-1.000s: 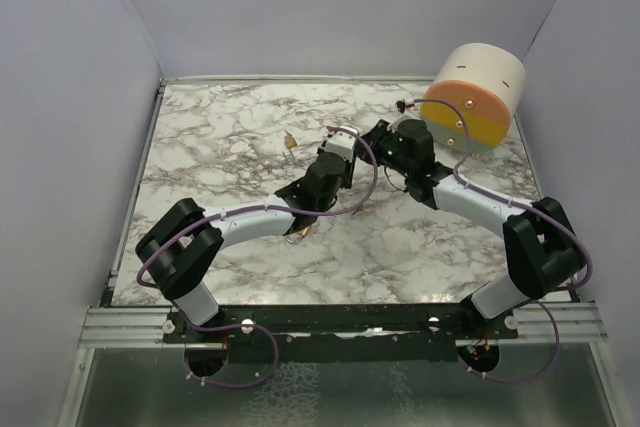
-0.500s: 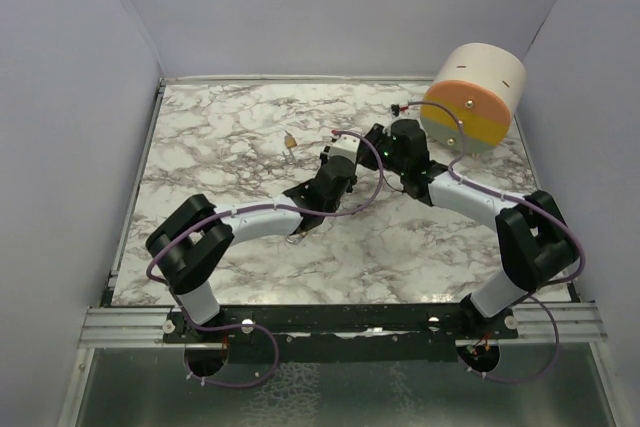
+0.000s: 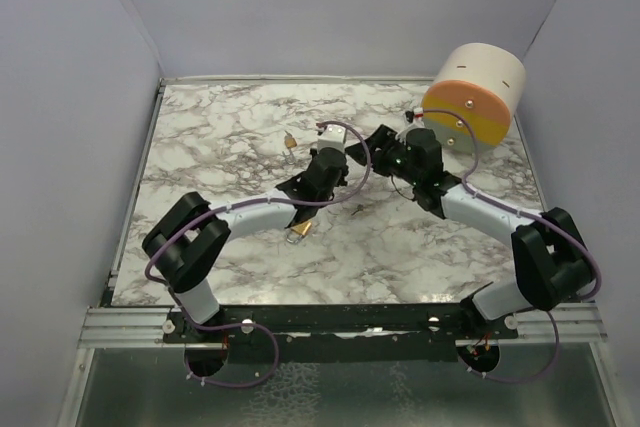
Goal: Unlock with the key
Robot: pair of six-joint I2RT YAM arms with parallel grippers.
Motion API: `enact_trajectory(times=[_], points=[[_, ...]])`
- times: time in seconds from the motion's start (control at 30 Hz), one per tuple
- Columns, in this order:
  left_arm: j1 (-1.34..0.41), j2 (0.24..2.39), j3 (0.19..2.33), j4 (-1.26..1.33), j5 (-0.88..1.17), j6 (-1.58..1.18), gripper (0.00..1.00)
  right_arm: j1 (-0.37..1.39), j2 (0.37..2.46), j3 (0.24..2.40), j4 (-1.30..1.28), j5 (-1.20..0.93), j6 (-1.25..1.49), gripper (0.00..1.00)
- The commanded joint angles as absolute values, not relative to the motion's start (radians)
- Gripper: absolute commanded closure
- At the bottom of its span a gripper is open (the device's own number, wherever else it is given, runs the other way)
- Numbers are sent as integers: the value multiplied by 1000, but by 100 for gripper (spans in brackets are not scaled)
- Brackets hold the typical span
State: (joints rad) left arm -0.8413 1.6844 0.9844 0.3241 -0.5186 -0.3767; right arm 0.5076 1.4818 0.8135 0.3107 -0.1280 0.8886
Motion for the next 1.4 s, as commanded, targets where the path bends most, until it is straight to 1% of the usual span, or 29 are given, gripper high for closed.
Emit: enact_trajectory(times=[0.0,0.17,0.33,0.37,0.4,0.47,0.53,0.57,0.6,0.8,0.83,0.87,0.9,0.93,0.97,1.0,1.03,1.07,1.13,1.17,1.23,1.27,1.37], points=[[-784,1617,976,322,-411,-450,100,464,1427,810,342,-118,863,38],[-734,1578,942,301,-391,-482,100,457,1418,815,254,-67,804,37],[-691,1534,907,305,-356,-498,100,457,1510,938,80,-86,643,36],[-684,1524,899,308,-347,-499,95,457,1530,963,43,-97,627,36],[-678,1514,889,314,-341,-500,85,457,1541,974,25,-109,608,36],[-671,1489,867,331,-332,-502,49,458,1537,965,40,-125,587,36],[-666,1466,846,337,-334,-509,18,457,1525,951,57,-116,579,36],[-664,1456,835,336,-340,-512,5,458,1520,951,52,-107,573,36],[-661,1445,827,334,-342,-515,2,458,1517,952,45,-98,563,36],[-648,1421,827,223,-325,-527,1,457,1531,972,-17,-112,512,33],[-645,1421,827,205,-313,-530,1,456,1535,976,-31,-118,512,45],[-644,1423,824,189,-302,-531,1,457,1539,978,-39,-131,512,64],[-643,1427,825,170,-290,-531,1,457,1541,977,-47,-140,510,78],[-643,1429,828,141,-282,-532,1,457,1543,977,-56,-143,512,84],[-643,1432,831,114,-271,-531,2,457,1542,976,-59,-150,512,85],[-643,1435,831,88,-257,-532,2,457,1540,976,-60,-160,508,82],[-643,1436,832,59,-243,-532,3,457,1538,976,-61,-168,505,74],[-644,1436,831,19,-235,-536,3,457,1536,976,-59,-178,501,62],[-644,1428,817,-18,-205,-541,3,457,1535,982,-59,-205,491,30],[-644,1424,807,-35,-192,-546,3,457,1536,984,-60,-212,491,26],[-644,1413,787,-61,-172,-560,2,457,1540,985,-57,-218,491,23],[-644,1409,776,-71,-165,-565,2,457,1541,983,-54,-224,491,20],[-647,1394,751,-97,-149,-583,2,457,1547,983,-54,-232,493,20]])
